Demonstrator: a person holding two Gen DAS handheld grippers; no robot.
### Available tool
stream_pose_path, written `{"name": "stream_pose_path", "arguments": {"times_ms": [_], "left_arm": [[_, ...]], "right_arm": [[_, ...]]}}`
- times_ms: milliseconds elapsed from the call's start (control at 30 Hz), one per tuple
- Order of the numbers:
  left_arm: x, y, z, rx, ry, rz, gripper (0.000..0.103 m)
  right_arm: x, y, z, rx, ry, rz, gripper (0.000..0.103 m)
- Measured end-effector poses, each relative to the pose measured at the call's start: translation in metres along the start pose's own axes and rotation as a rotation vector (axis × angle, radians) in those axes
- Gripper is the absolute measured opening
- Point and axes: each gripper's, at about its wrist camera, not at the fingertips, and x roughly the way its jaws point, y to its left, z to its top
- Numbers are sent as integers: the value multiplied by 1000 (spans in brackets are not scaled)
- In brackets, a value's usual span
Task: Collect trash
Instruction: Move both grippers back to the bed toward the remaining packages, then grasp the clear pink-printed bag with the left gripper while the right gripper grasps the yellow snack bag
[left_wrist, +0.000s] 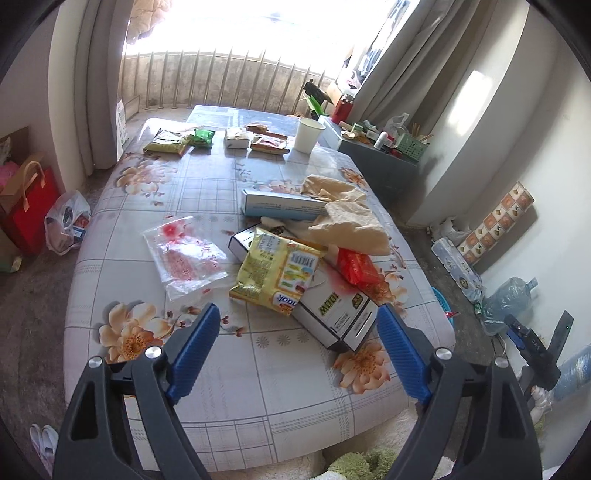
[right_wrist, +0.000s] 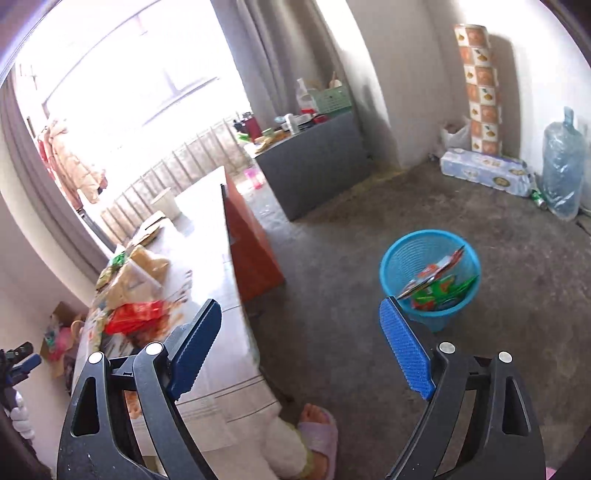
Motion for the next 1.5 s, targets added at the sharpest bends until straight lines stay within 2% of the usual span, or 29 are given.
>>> {"name": "stream_pose_path", "arguments": {"times_ms": [167,300,433,600,700,767,933,1067,1167,1267,1333,1500], "left_arm": [[16,19,0,-52,12,-30,84],[32,19,9,-16,-3,-42,84],[47,37,19,-46,-5,-12,84],[67,95,30,-195,21,75,84],[87,127,34,-270,51,121,75],[100,140,38,-277,52,160,69],[122,149,45,-241,82,232,55],[136,136,40,-150,123,270,53],[142,126,35,-83,125,322,51],[143,119,29,-32,113,360,38],[143,114,26,11,102,385,21],[139,107,20,78,64,410,8]], "right_arm": [[19,51,-16,12,78,129,84],[39,95,-19,-25,133,198,84],[55,136,-20,-87,178,240,84],[77,161,-19,-100,218,278,84],[90,171,-21,-105,248,281,84],[98,177,-21,-105,266,280,84],[106,188,-20,-122,282,270,84],[111,191,-20,-126,293,256,84],[114,192,-19,-123,298,246,84],[114,194,-19,-135,297,230,84],[114,196,-19,-148,294,221,84],[103,211,-19,-215,254,205,84]]}}
